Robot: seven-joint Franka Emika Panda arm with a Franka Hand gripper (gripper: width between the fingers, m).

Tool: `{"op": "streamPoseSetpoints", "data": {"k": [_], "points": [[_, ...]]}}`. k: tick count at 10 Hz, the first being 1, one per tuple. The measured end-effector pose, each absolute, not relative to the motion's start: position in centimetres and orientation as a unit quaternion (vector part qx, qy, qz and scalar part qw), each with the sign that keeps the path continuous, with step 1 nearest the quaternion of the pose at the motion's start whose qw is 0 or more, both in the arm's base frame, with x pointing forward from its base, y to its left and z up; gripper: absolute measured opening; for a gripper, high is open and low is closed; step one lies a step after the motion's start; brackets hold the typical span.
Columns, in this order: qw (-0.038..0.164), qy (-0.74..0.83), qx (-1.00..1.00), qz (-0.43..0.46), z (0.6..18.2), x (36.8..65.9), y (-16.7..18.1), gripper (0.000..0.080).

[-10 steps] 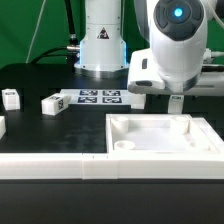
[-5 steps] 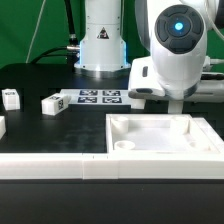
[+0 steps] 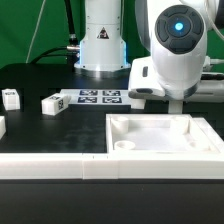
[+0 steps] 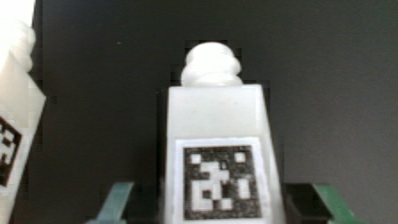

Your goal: Assemble one leg

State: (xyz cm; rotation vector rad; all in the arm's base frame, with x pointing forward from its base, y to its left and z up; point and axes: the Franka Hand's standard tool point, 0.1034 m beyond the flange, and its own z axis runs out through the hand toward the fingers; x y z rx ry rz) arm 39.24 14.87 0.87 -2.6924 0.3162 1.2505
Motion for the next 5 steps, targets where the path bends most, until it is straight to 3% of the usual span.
{"op": "streamPoseSetpoints", "data": {"k": [5], "points": [[0.078, 0.106, -0.899, 0.418, 0.87, 39.24, 14.87, 0.0288]]}}
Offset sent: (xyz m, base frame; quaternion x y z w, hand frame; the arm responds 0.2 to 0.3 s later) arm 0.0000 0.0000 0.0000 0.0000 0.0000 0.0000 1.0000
